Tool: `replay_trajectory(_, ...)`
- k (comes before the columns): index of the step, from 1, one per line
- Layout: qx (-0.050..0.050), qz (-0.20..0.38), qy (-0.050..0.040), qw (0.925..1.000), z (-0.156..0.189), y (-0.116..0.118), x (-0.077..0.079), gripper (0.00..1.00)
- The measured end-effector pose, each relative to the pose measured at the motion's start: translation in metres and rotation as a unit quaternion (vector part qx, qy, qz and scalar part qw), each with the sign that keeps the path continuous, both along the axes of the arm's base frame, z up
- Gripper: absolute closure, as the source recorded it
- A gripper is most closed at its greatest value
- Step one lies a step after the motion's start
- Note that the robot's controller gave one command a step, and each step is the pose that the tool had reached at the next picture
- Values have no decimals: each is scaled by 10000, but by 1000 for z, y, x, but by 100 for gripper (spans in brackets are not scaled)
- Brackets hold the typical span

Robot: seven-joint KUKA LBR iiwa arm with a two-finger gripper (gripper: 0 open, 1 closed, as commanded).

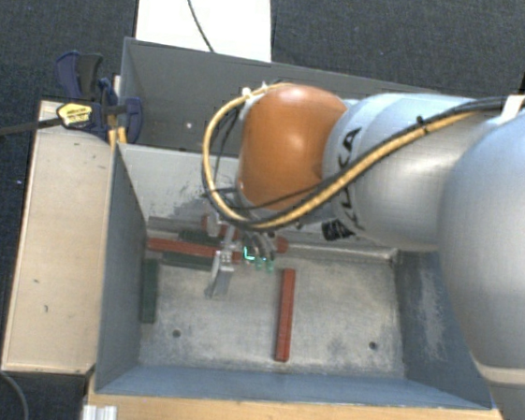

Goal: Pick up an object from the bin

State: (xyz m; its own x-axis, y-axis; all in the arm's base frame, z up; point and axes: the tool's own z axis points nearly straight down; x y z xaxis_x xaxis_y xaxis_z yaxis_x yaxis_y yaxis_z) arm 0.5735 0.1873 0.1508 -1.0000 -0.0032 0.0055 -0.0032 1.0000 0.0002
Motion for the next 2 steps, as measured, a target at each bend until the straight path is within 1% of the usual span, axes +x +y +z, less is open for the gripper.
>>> replay_trajectory(1,-11,367,-1,9993,-82,-46,0,0)
replay_trajectory(2,-12,201,-66,9998,-21,-115,-5,0)
